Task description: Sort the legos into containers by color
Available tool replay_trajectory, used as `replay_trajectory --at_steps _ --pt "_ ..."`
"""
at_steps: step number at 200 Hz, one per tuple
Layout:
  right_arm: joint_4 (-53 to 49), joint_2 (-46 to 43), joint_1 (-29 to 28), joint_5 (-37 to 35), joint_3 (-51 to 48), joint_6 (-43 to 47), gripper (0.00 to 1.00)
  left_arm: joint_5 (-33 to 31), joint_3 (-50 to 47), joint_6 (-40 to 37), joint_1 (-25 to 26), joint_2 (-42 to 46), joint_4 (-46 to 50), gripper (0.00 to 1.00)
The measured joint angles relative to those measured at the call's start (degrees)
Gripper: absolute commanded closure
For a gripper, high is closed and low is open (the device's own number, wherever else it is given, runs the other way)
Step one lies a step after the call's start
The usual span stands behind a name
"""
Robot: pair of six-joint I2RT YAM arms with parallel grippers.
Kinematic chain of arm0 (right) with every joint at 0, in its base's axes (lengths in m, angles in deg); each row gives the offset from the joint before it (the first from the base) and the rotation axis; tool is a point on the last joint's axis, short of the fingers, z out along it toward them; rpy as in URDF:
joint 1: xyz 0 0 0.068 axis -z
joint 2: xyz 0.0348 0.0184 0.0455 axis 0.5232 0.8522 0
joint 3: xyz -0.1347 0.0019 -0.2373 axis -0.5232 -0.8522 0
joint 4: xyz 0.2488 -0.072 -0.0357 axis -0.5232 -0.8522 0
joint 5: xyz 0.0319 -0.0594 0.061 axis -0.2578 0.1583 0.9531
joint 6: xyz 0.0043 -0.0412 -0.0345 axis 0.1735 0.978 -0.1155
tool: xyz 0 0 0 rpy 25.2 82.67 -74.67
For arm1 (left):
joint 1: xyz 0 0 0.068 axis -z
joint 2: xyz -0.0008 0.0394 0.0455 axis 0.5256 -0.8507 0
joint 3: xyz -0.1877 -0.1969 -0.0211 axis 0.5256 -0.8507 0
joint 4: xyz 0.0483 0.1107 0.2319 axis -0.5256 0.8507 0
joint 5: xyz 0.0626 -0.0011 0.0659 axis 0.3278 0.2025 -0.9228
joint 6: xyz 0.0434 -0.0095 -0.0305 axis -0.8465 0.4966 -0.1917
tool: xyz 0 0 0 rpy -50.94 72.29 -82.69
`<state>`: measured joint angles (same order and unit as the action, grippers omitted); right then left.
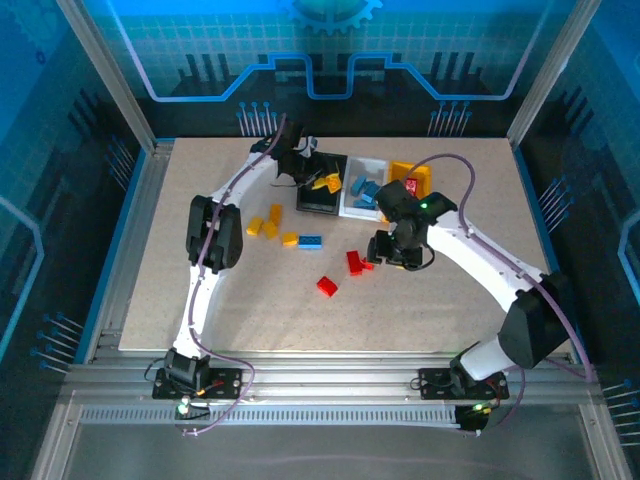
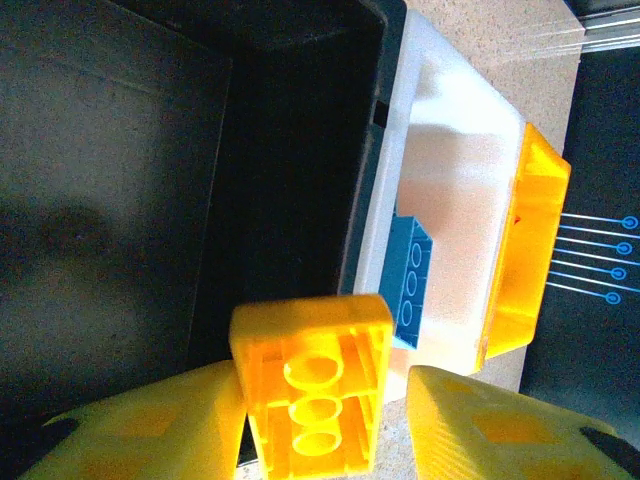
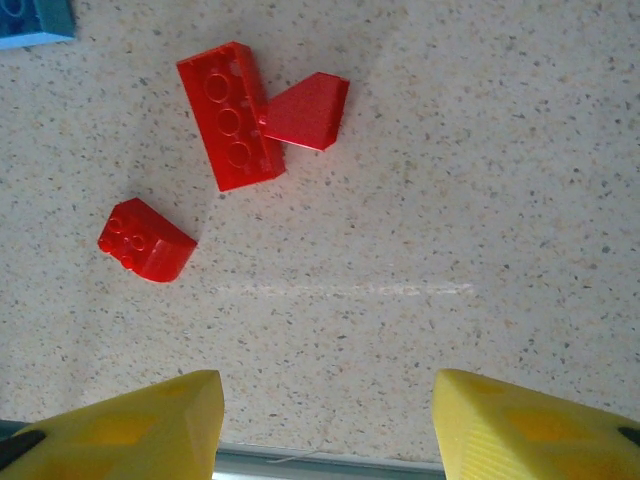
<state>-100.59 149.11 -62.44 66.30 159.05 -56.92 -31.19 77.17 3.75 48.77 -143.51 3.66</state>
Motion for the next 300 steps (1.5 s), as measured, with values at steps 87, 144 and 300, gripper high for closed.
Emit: replay_trajectory --at_steps 87,144,300 --pt "0.6 4.5 0.1 0.4 3.8 0.2 0.41 -0.6 0.4 -0.7 -1.3 0.4 1.9 0.41" --pt "1.7 15.0 -2.5 2.9 12.4 2.0 0.41 -11.0 -2.9 -9.4 -9.1 12.4 12.9 0.26" --pt "2.0 24.4 -4.1 6.2 20.1 4.7 0.41 -26.1 -15.1 -24.5 -28.0 13.0 23.3 0.16"
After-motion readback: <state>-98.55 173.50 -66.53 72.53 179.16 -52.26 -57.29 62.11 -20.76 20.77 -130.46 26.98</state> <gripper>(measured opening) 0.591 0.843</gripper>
